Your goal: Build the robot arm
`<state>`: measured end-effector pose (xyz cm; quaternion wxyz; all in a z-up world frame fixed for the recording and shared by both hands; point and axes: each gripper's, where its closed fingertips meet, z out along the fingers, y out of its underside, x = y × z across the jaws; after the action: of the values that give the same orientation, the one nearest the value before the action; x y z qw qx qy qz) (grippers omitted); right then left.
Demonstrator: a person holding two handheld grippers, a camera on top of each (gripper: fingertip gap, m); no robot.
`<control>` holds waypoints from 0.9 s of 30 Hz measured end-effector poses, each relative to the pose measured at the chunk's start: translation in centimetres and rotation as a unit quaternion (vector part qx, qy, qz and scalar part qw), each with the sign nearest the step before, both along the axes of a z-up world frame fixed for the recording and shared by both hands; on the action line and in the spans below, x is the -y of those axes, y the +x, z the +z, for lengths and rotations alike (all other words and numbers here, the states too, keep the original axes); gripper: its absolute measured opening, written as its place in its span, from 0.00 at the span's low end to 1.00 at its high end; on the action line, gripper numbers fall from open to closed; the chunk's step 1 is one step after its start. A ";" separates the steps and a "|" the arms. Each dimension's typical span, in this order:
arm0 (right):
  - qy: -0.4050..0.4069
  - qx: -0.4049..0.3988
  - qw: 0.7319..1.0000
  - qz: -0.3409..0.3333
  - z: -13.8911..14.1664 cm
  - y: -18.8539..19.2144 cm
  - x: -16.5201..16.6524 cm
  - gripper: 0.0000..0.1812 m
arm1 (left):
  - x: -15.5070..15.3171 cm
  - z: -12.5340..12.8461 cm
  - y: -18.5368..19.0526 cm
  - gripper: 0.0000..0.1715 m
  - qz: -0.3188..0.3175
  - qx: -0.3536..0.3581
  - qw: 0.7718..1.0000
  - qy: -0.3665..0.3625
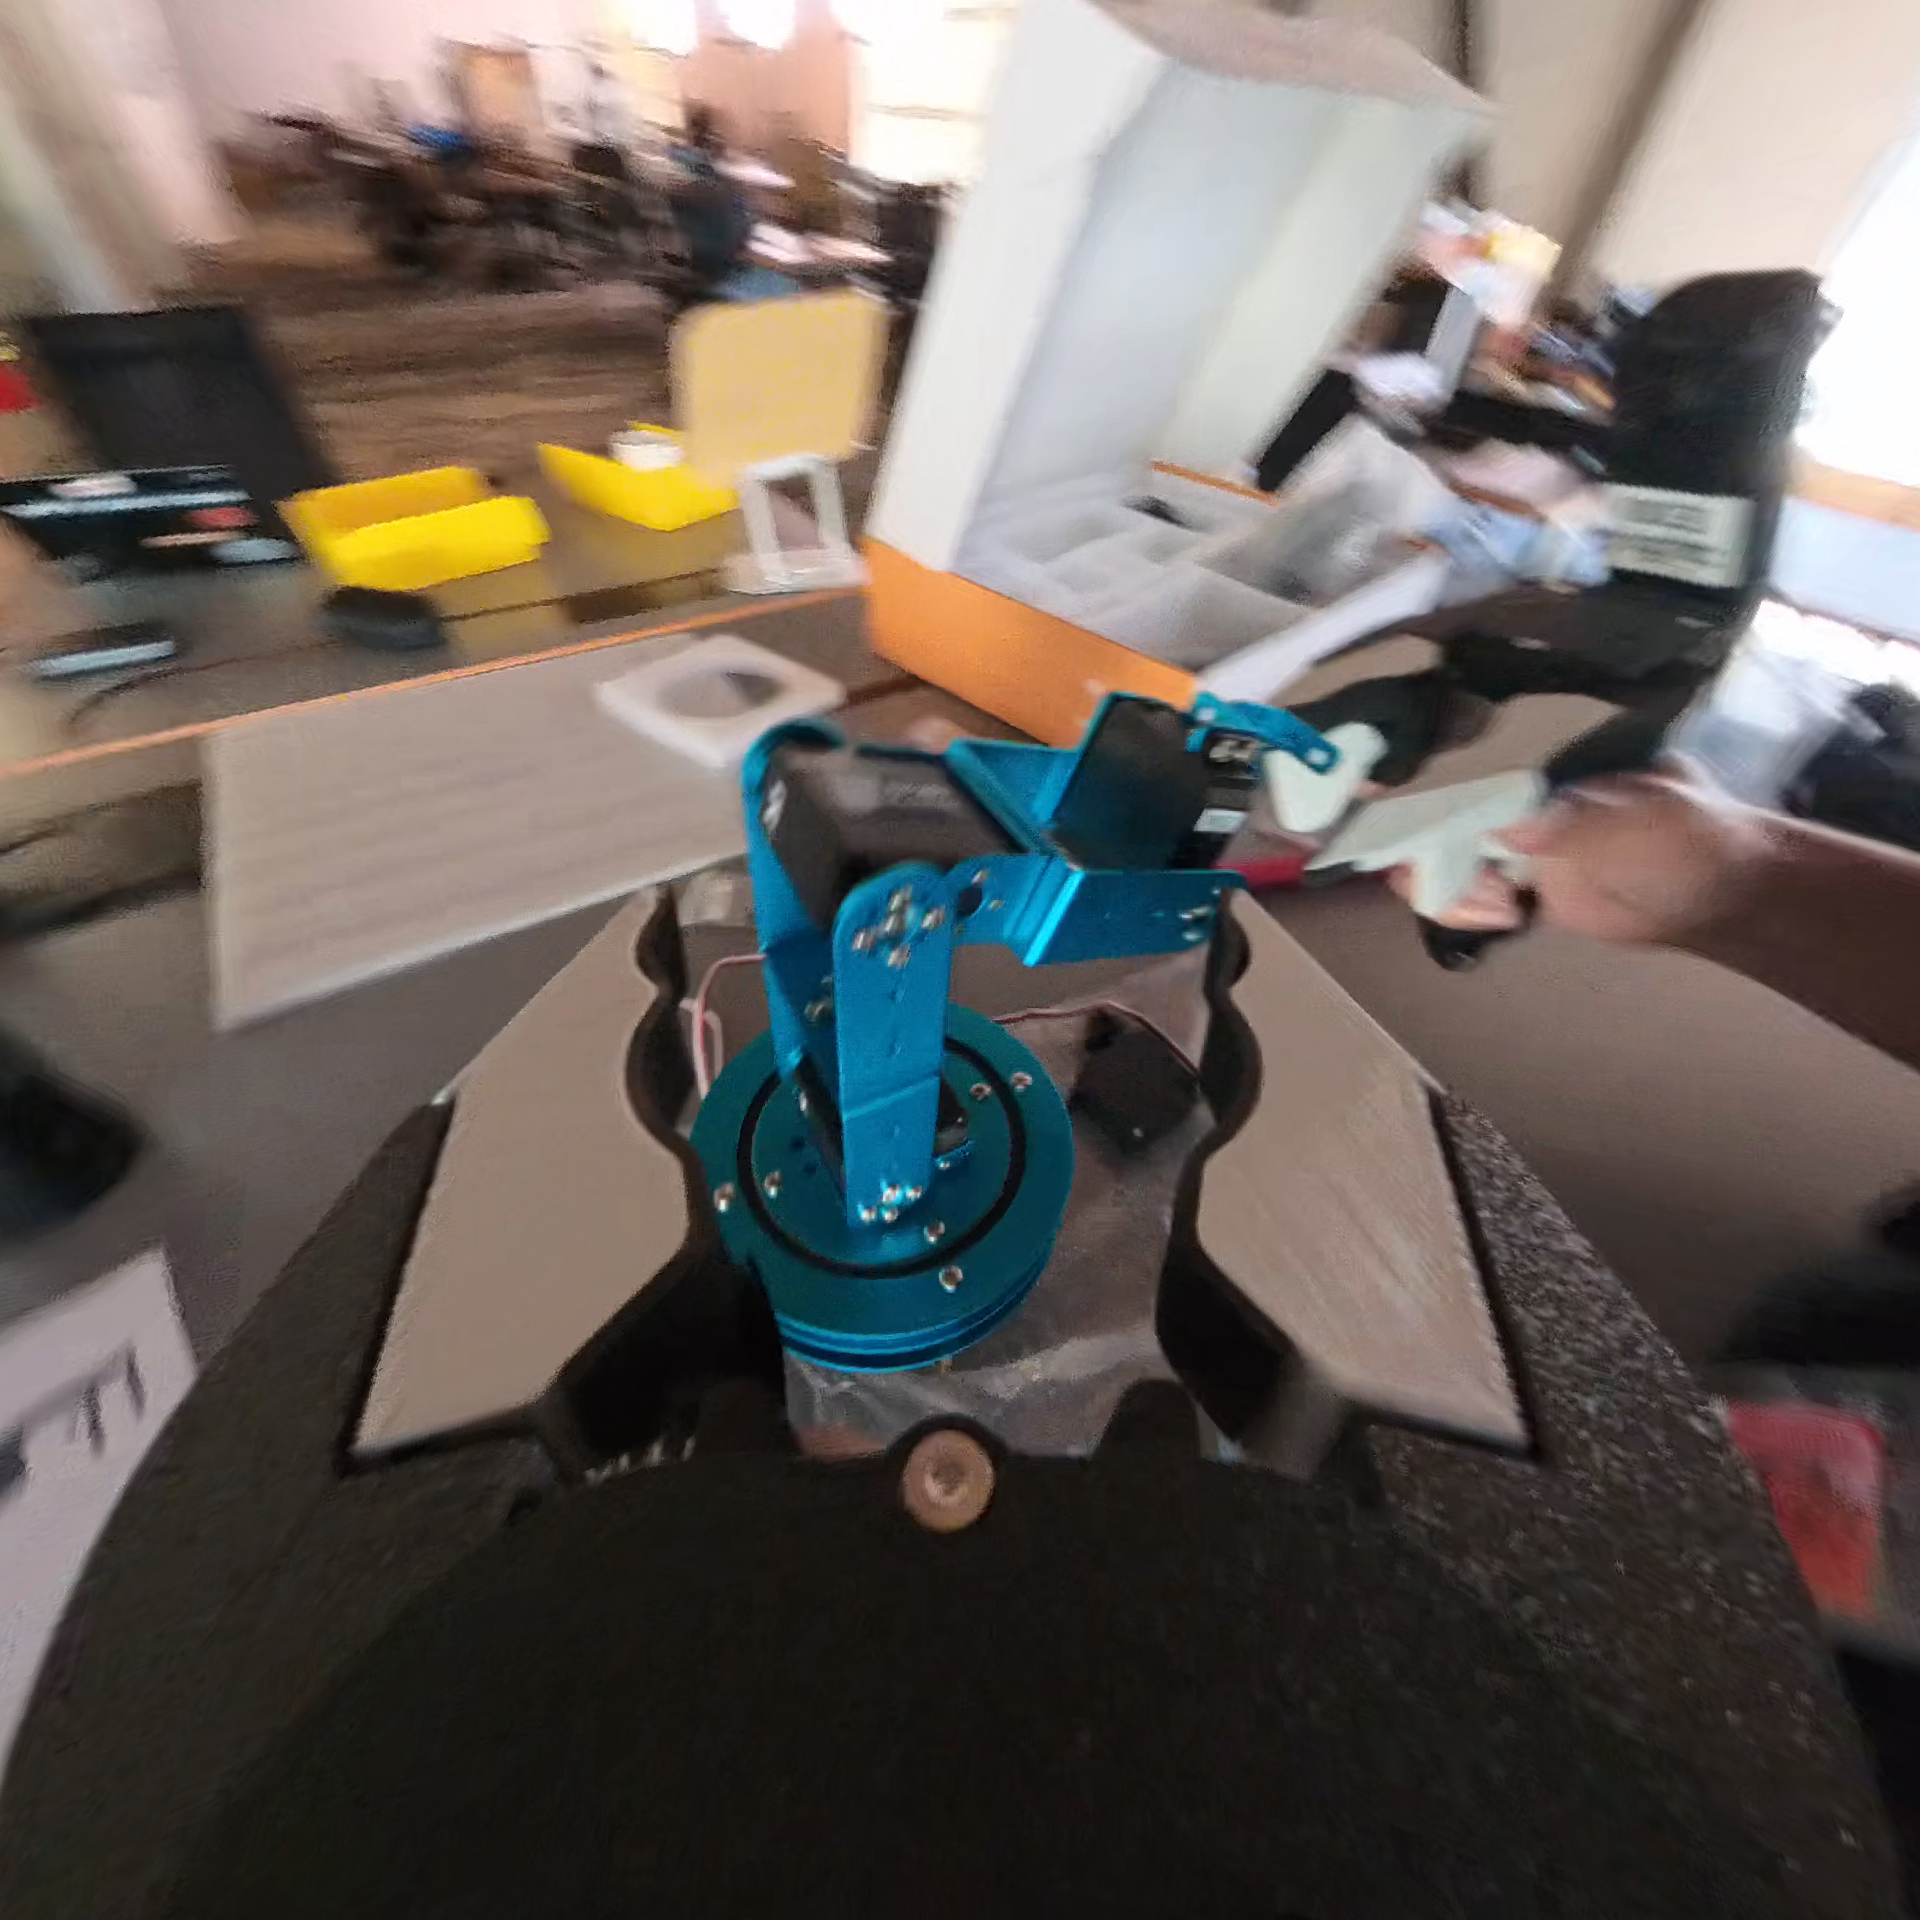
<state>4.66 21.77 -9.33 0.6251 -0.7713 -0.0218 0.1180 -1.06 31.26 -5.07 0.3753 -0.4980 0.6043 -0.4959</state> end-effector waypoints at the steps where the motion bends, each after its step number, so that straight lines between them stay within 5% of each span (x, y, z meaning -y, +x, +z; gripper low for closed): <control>1: 0.000 0.004 1.000 -0.006 -0.4 -0.3 -0.5 0.30 | 0.4 0.4 0.3 0.60 -0.052 -0.016 0.998 0.018; 5: 0.081 -0.019 0.996 -0.032 0.4 -1.0 -1.6 0.20 | 0.2 -0.4 1.8 0.63 -0.192 -0.073 0.978 0.034; 9: 0.124 -0.032 0.990 -0.052 1.3 -0.4 -1.5 0.15 | 1.5 -2.6 2.3 0.64 -0.268 -0.097 0.959 -0.005; 13: 0.099 0.020 0.994 -0.049 1.5 -0.4 -1.4 0.13 | 1.4 -3.7 3.3 0.57 -0.275 -0.081 0.958 0.011; 15: 0.083 0.050 0.994 -0.043 1.8 -0.3 -1.2 0.01 | 1.3 -3.7 3.3 0.51 -0.285 -0.066 0.956 0.019; 27: 0.046 0.020 0.999 0.002 4.1 -0.4 -1.1 0.01 | 1.4 -4.7 3.2 0.42 -0.299 -0.061 0.944 0.125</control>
<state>4.29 22.91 -5.26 0.6592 -0.7438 -0.0414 0.1031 2.14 29.87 -9.80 0.2316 -0.2725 0.8042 -0.4747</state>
